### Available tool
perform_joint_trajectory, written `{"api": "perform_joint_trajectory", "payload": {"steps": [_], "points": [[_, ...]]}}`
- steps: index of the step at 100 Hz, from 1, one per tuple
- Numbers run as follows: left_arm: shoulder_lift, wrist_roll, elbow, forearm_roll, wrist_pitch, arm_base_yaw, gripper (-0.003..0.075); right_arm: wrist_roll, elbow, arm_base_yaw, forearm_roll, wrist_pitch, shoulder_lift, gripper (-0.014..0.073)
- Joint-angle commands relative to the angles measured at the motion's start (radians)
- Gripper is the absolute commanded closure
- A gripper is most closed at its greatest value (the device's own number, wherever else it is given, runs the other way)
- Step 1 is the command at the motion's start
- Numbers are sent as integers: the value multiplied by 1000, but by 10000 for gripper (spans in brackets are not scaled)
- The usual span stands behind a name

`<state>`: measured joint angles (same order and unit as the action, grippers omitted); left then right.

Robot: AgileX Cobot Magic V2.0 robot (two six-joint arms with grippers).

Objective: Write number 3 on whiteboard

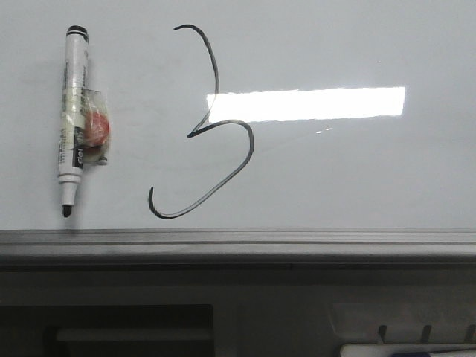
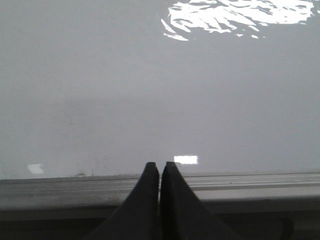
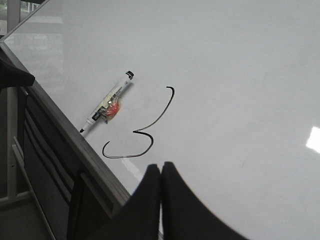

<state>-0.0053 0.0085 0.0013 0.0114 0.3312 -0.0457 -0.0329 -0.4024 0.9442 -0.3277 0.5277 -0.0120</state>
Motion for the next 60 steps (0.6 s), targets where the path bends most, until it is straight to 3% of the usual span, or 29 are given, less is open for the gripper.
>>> {"api": "perform_joint_trajectory", "payload": {"steps": [1,60], "points": [[-23,-8,11,-11,-55,3,741,2,-22,-5,-23,-72,12,635],[-23,-8,11,-11,-55,3,741,2,-22,-5,-18,-80,12,635]]}}
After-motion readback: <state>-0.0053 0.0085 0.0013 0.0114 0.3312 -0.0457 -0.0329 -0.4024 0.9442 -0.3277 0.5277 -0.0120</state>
